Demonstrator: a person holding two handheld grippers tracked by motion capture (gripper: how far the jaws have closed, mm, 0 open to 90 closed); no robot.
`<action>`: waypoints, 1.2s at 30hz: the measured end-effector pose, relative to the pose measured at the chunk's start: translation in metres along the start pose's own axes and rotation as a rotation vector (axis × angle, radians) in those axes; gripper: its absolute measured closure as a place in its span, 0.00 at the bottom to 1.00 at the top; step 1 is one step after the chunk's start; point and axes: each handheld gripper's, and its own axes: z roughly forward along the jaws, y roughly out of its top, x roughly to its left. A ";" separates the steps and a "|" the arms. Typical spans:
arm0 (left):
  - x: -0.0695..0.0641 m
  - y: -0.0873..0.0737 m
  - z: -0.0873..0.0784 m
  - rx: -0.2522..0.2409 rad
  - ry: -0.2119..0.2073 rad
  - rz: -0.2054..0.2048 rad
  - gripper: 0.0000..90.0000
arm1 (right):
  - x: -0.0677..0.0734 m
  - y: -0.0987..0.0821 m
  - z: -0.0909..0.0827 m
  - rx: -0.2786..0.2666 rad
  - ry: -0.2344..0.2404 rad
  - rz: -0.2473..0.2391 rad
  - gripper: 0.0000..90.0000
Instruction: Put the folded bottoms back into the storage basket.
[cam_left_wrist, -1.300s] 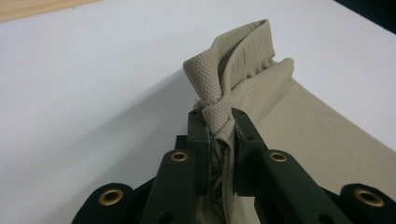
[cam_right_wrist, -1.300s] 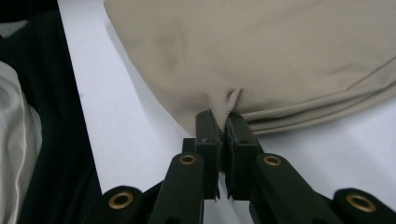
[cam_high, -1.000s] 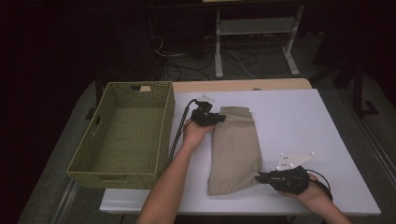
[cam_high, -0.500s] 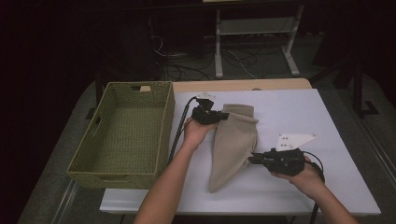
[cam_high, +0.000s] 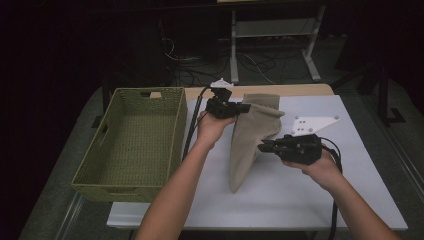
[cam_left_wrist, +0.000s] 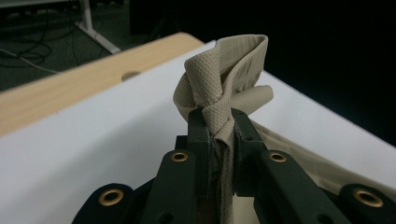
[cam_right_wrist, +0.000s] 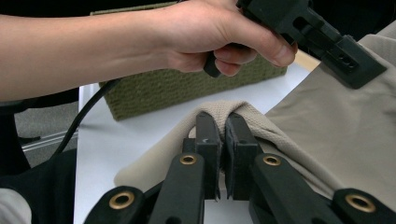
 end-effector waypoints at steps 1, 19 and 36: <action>-0.001 0.005 -0.004 -0.006 0.003 0.004 0.89 | -0.001 0.008 0.000 0.001 0.003 -0.004 0.94; -0.011 0.066 -0.083 -0.094 0.033 0.014 0.89 | -0.002 0.104 0.013 -0.054 0.059 -0.081 0.94; 0.033 0.054 -0.176 -0.150 0.090 -0.002 0.89 | 0.014 0.154 0.072 -0.046 0.127 -0.116 0.94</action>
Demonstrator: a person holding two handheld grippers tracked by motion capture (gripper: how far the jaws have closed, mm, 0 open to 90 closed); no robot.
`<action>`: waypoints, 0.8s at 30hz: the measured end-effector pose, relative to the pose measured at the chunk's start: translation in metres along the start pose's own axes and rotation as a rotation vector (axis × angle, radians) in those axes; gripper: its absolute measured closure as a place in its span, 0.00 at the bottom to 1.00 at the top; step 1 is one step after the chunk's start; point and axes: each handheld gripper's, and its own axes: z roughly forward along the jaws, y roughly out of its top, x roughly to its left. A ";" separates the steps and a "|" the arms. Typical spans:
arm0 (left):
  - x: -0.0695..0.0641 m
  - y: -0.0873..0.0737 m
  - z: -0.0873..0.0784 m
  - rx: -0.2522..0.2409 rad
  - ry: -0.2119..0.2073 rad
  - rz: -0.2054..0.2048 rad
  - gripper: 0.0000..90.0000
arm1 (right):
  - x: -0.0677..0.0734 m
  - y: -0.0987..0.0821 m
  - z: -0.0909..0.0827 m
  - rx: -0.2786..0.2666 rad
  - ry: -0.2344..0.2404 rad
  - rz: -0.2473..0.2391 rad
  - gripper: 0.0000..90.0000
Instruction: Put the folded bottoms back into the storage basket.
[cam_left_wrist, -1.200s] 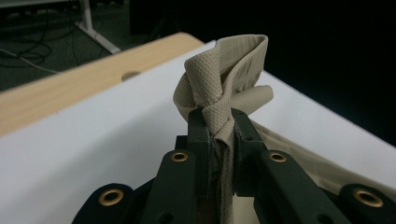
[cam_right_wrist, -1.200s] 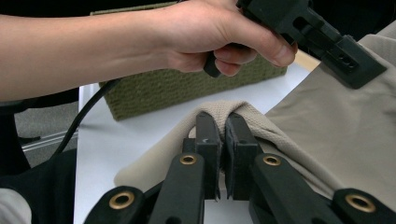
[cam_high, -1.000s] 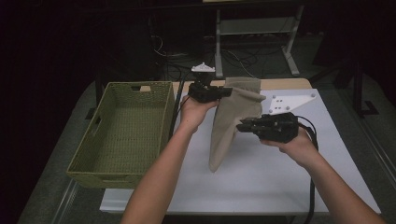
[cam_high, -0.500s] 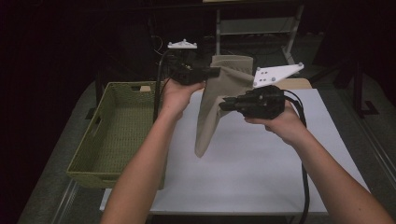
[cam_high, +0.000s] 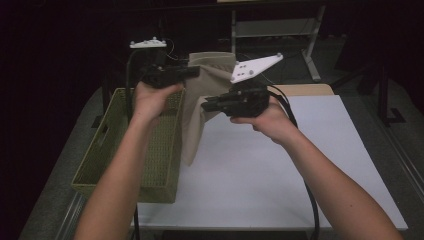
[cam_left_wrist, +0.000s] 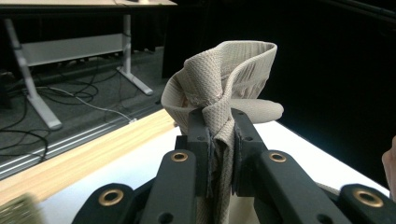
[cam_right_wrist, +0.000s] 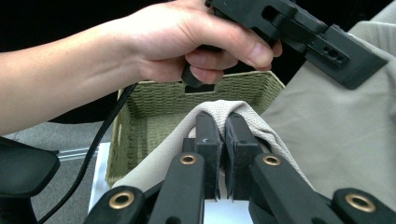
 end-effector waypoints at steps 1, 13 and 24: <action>0.004 -0.001 -0.006 -0.002 0.004 0.000 0.89 | 0.002 0.006 0.014 0.008 0.007 0.002 0.94; 0.062 -0.026 -0.066 -0.035 0.049 -0.007 0.89 | 0.016 0.030 0.088 0.046 0.044 -0.018 0.94; 0.112 -0.059 -0.094 -0.031 0.093 -0.031 0.89 | 0.030 0.028 0.170 0.104 0.086 -0.016 0.94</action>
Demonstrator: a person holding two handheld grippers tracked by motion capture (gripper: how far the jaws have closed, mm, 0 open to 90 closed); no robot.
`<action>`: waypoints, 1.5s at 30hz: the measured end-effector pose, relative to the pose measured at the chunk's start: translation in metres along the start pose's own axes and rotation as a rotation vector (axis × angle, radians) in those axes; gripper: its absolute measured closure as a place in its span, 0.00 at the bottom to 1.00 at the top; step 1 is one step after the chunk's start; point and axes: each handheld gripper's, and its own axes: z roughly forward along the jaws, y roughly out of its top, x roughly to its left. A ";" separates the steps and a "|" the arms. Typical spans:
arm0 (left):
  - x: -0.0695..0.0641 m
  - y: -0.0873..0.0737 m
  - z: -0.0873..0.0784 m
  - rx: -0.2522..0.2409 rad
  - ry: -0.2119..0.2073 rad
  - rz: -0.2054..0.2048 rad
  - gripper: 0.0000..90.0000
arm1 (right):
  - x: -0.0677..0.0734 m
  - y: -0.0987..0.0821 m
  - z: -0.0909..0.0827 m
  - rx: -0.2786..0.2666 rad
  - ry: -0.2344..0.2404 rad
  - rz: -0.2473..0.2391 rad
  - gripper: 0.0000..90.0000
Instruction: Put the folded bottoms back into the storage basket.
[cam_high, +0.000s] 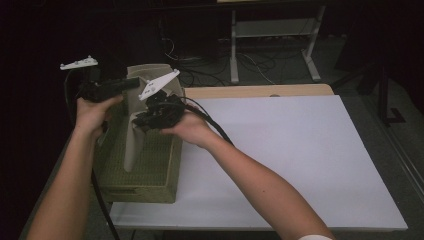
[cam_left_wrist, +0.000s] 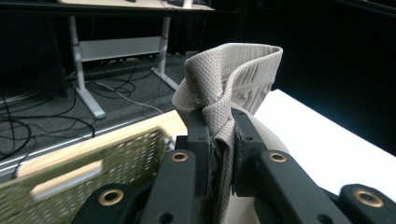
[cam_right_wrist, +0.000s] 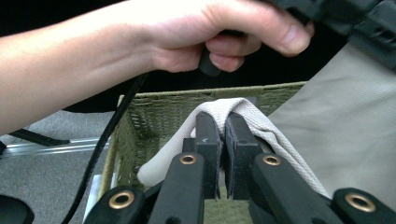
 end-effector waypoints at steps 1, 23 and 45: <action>0.005 -0.003 0.000 0.006 0.005 -0.002 0.89 | 0.000 -0.001 0.006 0.007 0.003 0.005 0.94; 0.042 -0.084 0.018 0.086 0.078 -0.122 0.89 | 0.018 -0.053 0.082 0.165 0.039 0.014 0.94; 0.045 -0.088 0.062 0.230 0.111 -0.159 0.89 | 0.014 -0.084 -0.005 0.096 -0.002 0.080 0.54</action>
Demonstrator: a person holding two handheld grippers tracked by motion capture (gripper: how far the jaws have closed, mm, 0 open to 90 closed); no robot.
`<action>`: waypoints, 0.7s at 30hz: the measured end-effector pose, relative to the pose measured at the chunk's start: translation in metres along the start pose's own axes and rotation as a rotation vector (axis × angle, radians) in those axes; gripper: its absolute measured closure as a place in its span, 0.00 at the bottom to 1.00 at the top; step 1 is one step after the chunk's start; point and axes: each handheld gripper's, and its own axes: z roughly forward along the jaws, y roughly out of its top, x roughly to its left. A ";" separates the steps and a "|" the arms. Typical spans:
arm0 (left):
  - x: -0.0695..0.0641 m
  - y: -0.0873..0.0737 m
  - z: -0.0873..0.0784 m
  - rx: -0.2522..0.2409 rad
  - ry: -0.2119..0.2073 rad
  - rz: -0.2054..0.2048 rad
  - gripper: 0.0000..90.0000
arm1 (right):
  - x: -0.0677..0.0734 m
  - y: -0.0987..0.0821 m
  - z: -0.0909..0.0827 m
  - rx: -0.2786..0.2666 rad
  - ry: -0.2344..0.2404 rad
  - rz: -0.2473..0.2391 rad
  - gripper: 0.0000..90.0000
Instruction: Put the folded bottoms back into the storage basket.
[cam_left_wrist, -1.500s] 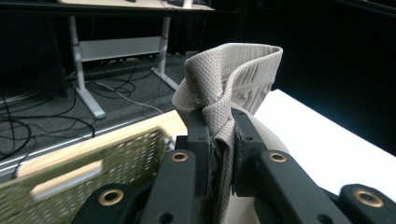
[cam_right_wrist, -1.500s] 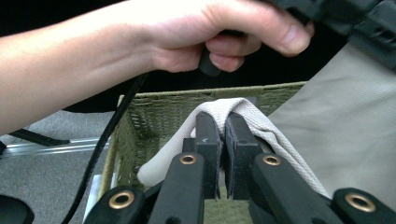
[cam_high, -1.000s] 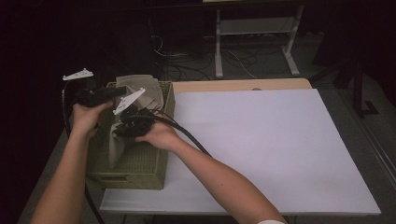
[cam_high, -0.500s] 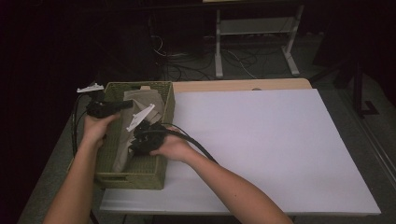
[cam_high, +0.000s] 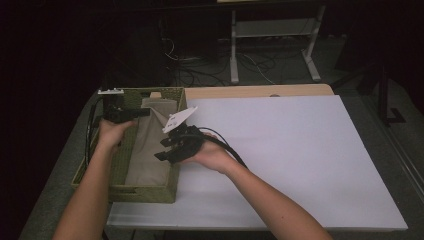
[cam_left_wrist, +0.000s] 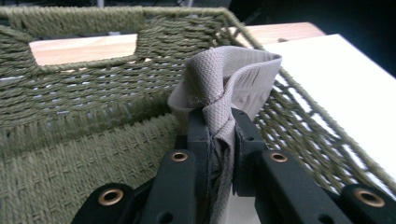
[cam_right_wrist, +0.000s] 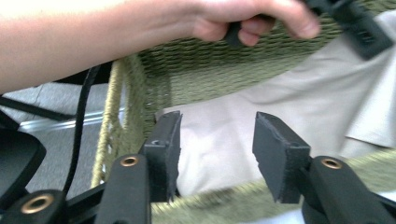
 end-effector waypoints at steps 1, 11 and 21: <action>0.001 0.002 0.004 0.008 0.008 -0.001 0.89 | -0.002 -0.001 -0.003 -0.004 -0.004 0.004 0.53; 0.018 0.006 0.035 0.096 0.080 -0.029 0.88 | -0.025 -0.014 -0.037 -0.043 -0.068 0.036 0.47; 0.024 0.010 0.033 0.111 0.201 -0.032 0.45 | -0.042 -0.037 -0.070 -0.089 -0.121 0.078 0.45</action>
